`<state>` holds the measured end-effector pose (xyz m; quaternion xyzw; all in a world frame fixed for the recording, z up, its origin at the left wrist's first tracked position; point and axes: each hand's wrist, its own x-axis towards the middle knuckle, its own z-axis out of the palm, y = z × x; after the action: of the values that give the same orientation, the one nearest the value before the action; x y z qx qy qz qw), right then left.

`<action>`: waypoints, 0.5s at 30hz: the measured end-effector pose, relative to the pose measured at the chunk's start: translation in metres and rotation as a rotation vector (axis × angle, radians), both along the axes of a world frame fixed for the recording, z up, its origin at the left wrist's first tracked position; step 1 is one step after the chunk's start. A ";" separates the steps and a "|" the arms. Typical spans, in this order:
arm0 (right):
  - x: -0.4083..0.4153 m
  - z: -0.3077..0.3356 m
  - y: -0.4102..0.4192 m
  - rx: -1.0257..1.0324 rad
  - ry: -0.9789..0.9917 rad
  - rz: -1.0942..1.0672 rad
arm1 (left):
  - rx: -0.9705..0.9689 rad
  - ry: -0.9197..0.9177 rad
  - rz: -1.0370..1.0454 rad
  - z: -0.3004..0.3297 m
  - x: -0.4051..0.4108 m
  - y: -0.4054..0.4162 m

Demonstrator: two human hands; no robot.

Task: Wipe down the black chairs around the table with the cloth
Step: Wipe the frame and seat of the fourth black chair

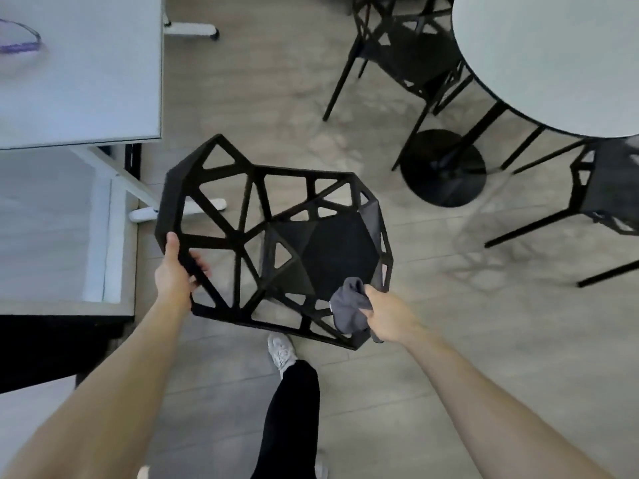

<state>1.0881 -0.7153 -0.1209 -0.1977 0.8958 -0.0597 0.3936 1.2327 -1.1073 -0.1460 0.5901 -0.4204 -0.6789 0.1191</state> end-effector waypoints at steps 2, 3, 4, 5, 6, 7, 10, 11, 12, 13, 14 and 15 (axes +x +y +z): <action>0.020 0.002 0.038 -0.027 0.002 -0.071 | 0.006 -0.013 0.083 -0.004 0.011 0.037; 0.032 0.004 0.058 -0.040 -0.001 -0.108 | 0.000 -0.020 0.120 -0.004 0.014 0.056; 0.043 0.008 0.079 -0.051 0.003 -0.147 | -0.005 -0.023 0.143 -0.003 0.018 0.076; 0.053 0.014 0.099 -0.046 0.008 -0.181 | -0.008 -0.031 0.157 -0.001 0.021 0.096; 0.062 0.018 0.118 -0.039 0.012 -0.204 | -0.004 -0.041 0.166 0.001 0.024 0.116; 0.067 0.023 0.137 -0.035 0.016 -0.228 | -0.003 -0.055 0.176 0.000 0.025 0.137; 0.077 0.038 0.184 -0.027 0.042 -0.301 | 0.007 -0.118 0.209 0.003 0.020 0.194; 0.079 0.044 0.198 -0.031 0.053 -0.321 | 0.008 -0.145 0.228 0.006 0.013 0.212; 0.078 0.049 0.209 -0.039 0.054 -0.338 | 0.010 -0.172 0.249 0.007 0.005 0.230; 0.076 0.056 0.220 -0.041 0.052 -0.357 | 0.018 -0.199 0.256 0.011 -0.006 0.250; 0.072 0.061 0.230 -0.039 0.050 -0.379 | 0.019 -0.240 0.251 0.015 -0.019 0.270; 0.065 0.065 0.240 -0.037 0.051 -0.403 | 0.004 -0.273 0.239 0.021 -0.034 0.289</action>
<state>1.1535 -0.4754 -0.0559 -0.0231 0.9257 -0.1485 0.3470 1.1986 -0.8179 -0.1250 0.7230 -0.3579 -0.5741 0.1396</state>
